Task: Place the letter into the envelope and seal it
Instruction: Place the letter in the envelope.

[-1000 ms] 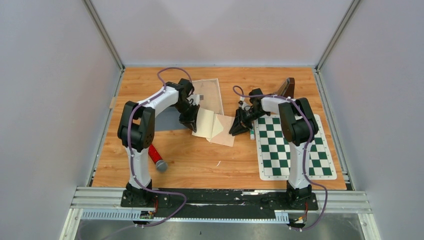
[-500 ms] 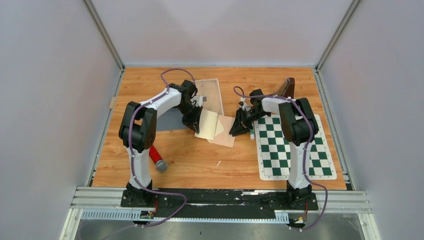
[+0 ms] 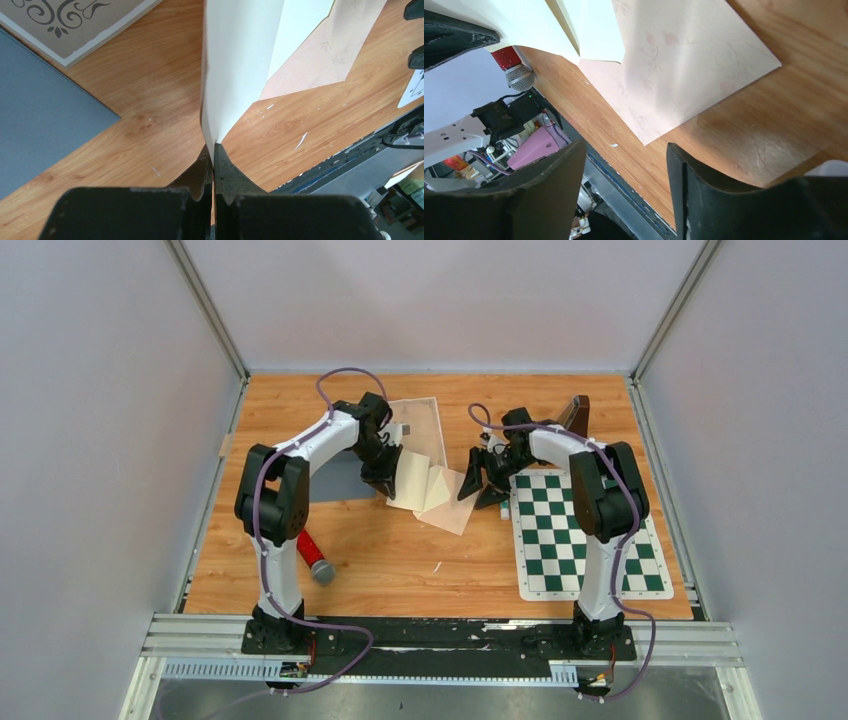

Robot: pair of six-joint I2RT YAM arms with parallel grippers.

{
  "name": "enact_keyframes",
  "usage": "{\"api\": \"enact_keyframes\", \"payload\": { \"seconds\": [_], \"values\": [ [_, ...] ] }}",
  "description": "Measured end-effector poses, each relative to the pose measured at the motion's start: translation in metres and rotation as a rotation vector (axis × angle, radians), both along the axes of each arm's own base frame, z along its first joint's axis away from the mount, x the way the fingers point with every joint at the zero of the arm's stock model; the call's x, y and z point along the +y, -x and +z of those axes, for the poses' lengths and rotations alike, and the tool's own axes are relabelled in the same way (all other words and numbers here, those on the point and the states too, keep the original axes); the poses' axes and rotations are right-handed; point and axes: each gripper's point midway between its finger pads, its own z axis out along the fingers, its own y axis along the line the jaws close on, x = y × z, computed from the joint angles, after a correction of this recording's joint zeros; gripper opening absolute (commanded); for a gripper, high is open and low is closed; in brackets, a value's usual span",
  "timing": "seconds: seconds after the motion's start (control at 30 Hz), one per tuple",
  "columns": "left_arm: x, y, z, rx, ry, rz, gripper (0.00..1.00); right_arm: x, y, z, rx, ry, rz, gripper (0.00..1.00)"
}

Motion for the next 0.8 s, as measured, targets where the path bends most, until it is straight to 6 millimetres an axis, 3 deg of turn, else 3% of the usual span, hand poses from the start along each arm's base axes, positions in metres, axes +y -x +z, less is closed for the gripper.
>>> {"api": "enact_keyframes", "payload": {
  "seconds": [0.2, 0.8],
  "values": [
    [0.001, -0.004, 0.003, -0.019, -0.006, 0.002, 0.00, -0.006, 0.008, -0.007, 0.047, 0.045, -0.026, 0.72],
    [-0.011, 0.005, -0.002, -0.036, -0.007, -0.078, 0.00, 0.011, 0.013, -0.012, 0.209, -0.030, -0.111, 0.68]
  ]
}}
